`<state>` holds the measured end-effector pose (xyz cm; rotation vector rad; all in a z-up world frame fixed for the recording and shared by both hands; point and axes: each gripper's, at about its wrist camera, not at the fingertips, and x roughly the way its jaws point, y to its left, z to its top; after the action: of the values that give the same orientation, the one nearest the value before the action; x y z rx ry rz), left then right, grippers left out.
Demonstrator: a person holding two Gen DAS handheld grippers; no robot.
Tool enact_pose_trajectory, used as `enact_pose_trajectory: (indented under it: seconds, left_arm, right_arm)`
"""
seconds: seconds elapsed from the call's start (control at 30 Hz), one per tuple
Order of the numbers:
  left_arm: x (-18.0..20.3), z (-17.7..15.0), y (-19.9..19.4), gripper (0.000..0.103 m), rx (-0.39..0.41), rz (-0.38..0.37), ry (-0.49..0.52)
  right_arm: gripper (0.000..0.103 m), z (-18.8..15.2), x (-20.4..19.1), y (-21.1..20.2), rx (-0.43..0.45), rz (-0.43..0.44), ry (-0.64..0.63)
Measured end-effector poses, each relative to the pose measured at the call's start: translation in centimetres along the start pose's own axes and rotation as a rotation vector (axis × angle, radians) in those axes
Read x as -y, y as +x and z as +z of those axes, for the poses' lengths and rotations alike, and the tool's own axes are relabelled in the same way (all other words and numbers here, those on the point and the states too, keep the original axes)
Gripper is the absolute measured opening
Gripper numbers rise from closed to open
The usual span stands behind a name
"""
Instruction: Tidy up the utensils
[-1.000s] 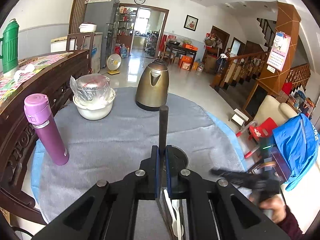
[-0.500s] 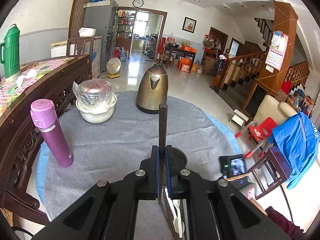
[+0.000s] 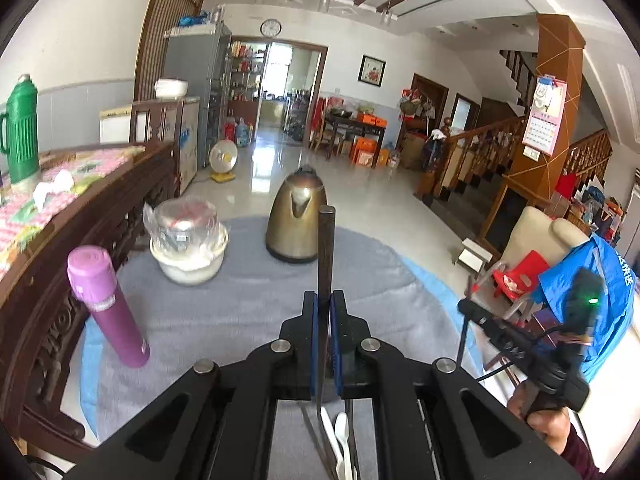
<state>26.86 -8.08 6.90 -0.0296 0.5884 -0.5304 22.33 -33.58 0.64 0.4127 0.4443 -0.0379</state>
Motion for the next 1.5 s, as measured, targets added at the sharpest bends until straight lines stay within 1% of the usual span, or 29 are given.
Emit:
enact_pose_trajectory:
  seconds: [0.1,0.17,0.23,0.27,0.33,0.4,0.5,0.57,0.6,0.7,0.77,0.83,0.87,0.9,0.93,0.97,1.03,1.13,1.17,1.2,1.27,1.33,1.4,1.47,1.5]
  left_arm:
    - [0.4,1.5,0.2,0.006,0.041,-0.013,0.001]
    - [0.6,2.3,0.7,0.006,0.060,-0.017,-0.002]
    - [0.7,2.7,1.6,0.006,0.086,-0.011,-0.005]
    - [0.7,2.8,2.0,0.006,0.096,-0.004,-0.009]
    - [0.3,2.7,3.4,0.006,0.108,0.004,-0.026]
    - [-0.1,2.4,4.8,0.006,0.096,0.012,-0.044]
    - [-0.7,1.0,7.5,0.006,0.053,0.018,-0.072]
    - [-1.3,0.0,9.3,0.006,0.007,0.029,-0.088]
    - [-1.5,-0.6,9.9,0.006,-0.012,0.030,-0.094]
    - [-2.2,-1.9,11.1,0.006,-0.074,0.039,-0.101]
    - [-2.4,-2.4,11.3,0.006,-0.116,0.017,-0.105]
    - [-2.6,-3.1,10.9,0.013,-0.157,-0.011,-0.104]
    - [-2.5,-3.3,10.5,0.023,-0.159,-0.016,-0.096]
    - [-2.5,-3.6,9.3,0.039,-0.143,-0.014,-0.079]
    - [-2.6,-4.0,8.2,0.052,-0.119,-0.008,-0.068]
    - [-2.8,-4.4,7.4,0.056,-0.100,-0.005,-0.061]
    - [-3.0,-5.8,5.2,0.058,-0.058,0.009,-0.032]
    - [-3.6,-8.6,3.4,0.060,-0.043,0.058,-0.017]
    - [-3.9,-9.5,3.3,0.060,-0.054,0.065,-0.024]
    - [-4.2,-11.0,3.2,0.060,-0.080,0.066,-0.032]
    - [-4.2,-12.8,3.2,0.060,-0.111,0.067,-0.038]
    - [-4.2,-15.1,3.7,0.060,-0.164,0.060,-0.047]
    - [-4.4,-16.8,4.7,0.060,-0.225,0.046,-0.075]
    - [-4.8,-18.1,6.1,0.060,-0.289,0.035,-0.124]
    - [-5.0,-18.4,6.8,0.060,-0.320,0.020,-0.153]
  right_arm:
    - [0.006,1.9,-1.2,-1.3,0.137,0.039,0.005]
    - [0.006,3.1,-2.5,-1.6,0.262,0.047,-0.004]
    - [0.006,3.9,-3.6,-1.0,0.357,0.050,-0.006]
    - [0.006,3.9,-4.2,-0.2,0.389,0.057,-0.004]
    - [0.006,3.7,-5.2,0.7,0.476,0.024,-0.011]
    - [0.006,3.6,-6.2,2.0,0.516,-0.009,-0.019]
    - [0.006,2.8,-7.2,5.1,0.511,-0.023,0.010]
    - [0.006,2.1,-7.7,7.2,0.492,-0.036,0.014]
    - [0.006,2.2,-7.7,7.5,0.477,-0.040,0.012]
    - [0.007,0.7,-7.8,9.5,0.395,-0.054,-0.038]
    - [0.009,-0.4,-7.5,10.6,0.307,-0.024,-0.044]
    - [0.012,-1.1,-6.5,10.2,0.234,0.028,-0.016]
    - [0.020,-1.2,-5.4,9.9,0.218,0.043,-0.011]
    - [0.035,-1.3,-5.0,9.2,0.196,0.058,-0.008]
    - [0.045,-1.5,-4.2,8.2,0.183,0.069,-0.001]
    - [0.065,-1.6,-3.2,6.7,0.189,0.080,0.011]
    - [0.065,-2.6,-1.4,3.4,0.232,0.098,0.026]
    - [0.065,-4.5,0.3,1.0,0.222,0.093,0.020]
    - [0.064,-4.9,0.9,0.3,0.206,0.094,0.028]
    - [0.064,-6.0,1.7,0.0,0.179,0.097,0.041]
    - [0.063,-7.3,2.5,-0.9,0.138,0.091,0.052]
    - [0.060,-9.1,3.5,-0.2,0.063,0.099,0.081]
    - [0.037,-10.4,4.3,1.7,-0.058,0.106,0.124]
    - [0.036,-11.7,4.5,4.7,-0.203,0.116,0.164]
    - [0.033,-12.4,4.7,5.7,-0.245,0.123,0.182]
